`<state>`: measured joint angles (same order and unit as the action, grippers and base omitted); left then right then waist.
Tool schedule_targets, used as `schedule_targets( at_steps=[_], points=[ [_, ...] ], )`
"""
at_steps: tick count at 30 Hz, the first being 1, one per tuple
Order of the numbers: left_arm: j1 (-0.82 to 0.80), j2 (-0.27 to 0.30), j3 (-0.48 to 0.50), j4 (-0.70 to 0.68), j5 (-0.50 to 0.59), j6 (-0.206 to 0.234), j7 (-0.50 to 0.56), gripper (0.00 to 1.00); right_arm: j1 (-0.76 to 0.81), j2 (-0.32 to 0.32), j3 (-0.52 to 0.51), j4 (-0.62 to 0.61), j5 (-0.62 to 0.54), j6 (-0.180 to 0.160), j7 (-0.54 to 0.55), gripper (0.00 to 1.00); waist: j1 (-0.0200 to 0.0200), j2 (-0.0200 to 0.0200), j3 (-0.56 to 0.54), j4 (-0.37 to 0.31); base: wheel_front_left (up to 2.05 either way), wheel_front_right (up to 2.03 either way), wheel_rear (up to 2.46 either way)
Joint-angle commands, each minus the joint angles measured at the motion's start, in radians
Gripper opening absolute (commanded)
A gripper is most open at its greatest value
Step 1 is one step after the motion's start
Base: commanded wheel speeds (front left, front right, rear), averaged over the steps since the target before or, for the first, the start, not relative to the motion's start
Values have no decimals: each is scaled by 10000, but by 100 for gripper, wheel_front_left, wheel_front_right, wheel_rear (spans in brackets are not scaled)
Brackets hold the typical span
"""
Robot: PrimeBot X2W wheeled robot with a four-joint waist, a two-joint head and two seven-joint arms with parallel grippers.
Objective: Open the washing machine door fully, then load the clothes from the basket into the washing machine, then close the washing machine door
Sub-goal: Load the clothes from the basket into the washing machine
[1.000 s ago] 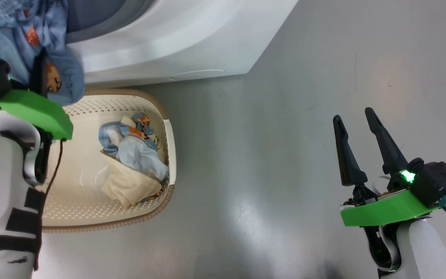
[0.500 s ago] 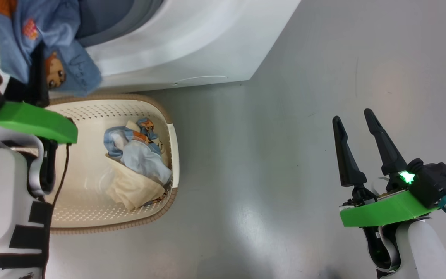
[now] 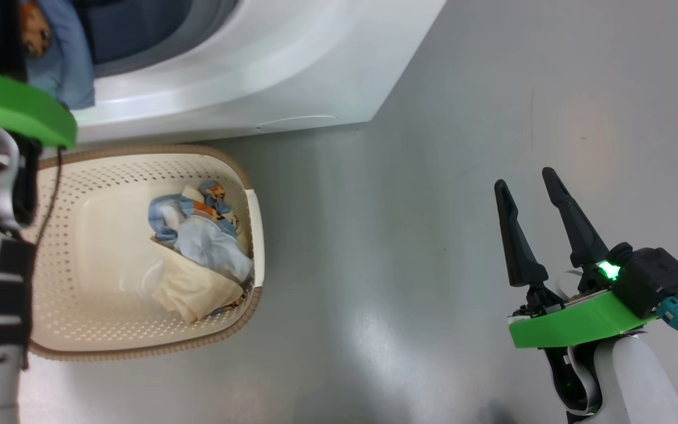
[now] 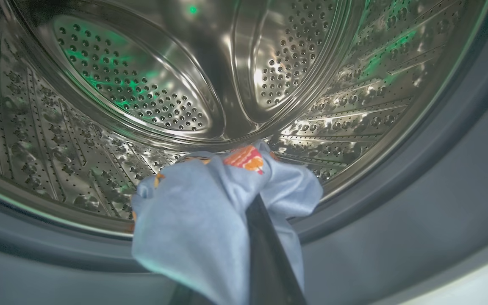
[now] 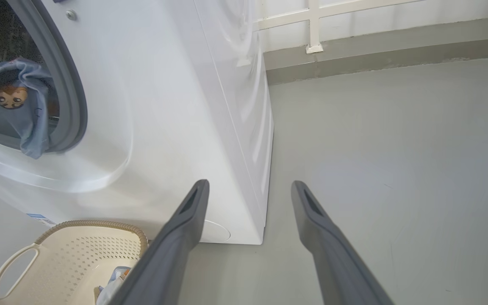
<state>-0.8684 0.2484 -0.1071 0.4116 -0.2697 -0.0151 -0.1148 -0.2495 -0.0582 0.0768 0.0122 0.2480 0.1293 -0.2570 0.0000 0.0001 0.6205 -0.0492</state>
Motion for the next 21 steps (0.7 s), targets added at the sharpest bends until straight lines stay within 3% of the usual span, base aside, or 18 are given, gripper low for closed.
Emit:
schedule_targets(
  at_steps=[1,21],
  points=[
    [-484,643,213,5,77,-64,162,0,105,78,244,-204,63,14,-48,100,0,-1,142,-142,0,0,0],
    [-4377,1167,-510,2837,639,-416,234,0,-61,79,313,-288,177,14,-48,100,0,-1,1443,-624,0,0,0]
  ],
)
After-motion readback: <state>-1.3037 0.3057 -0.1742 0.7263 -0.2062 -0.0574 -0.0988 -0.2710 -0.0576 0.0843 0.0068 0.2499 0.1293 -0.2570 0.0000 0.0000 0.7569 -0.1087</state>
